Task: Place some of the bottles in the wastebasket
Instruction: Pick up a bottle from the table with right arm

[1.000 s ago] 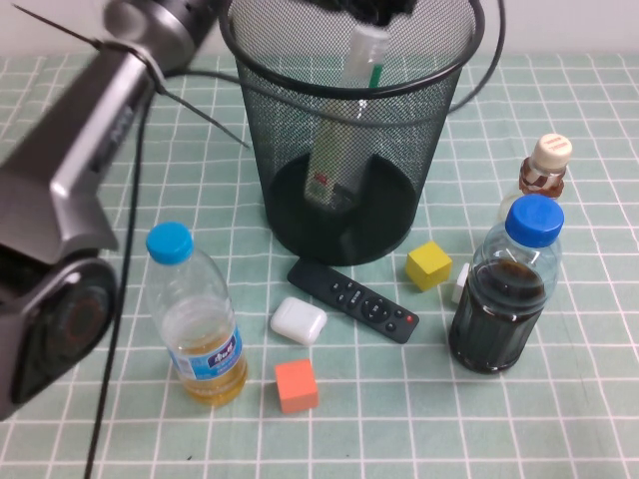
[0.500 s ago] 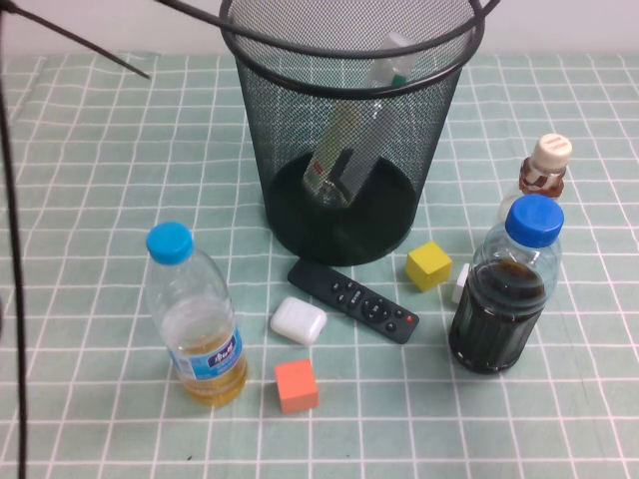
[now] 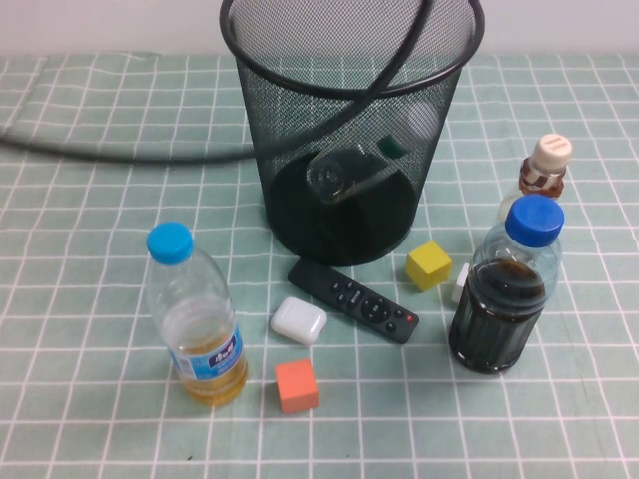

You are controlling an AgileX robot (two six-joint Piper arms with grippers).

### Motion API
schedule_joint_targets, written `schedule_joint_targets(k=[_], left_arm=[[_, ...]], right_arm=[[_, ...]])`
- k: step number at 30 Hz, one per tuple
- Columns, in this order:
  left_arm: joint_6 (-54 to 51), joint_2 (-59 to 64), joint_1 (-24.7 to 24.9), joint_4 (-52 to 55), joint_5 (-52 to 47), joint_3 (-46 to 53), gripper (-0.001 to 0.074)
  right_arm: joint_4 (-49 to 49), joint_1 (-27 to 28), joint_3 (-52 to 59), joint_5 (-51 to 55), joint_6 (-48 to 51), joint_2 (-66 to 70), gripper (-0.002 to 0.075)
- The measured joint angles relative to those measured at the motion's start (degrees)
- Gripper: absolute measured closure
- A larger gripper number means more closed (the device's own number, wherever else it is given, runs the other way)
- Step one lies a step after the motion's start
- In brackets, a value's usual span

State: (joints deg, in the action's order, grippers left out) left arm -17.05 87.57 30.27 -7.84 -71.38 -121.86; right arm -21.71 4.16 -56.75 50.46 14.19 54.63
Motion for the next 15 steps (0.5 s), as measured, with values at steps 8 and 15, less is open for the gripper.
schedule_joint_targets(k=[8,15], left_arm=[[0.0,-23.91,0.0,1.94,18.56,35.73,0.0737],[0.0,-47.7,0.0,0.47,38.49,69.72,0.0738]], right_arm=[[-1.2,-7.99,-5.78,-7.73,6.8,11.45,0.0731],[-1.84,-11.6,-6.03,-15.52,8.33,16.88,0.0552]])
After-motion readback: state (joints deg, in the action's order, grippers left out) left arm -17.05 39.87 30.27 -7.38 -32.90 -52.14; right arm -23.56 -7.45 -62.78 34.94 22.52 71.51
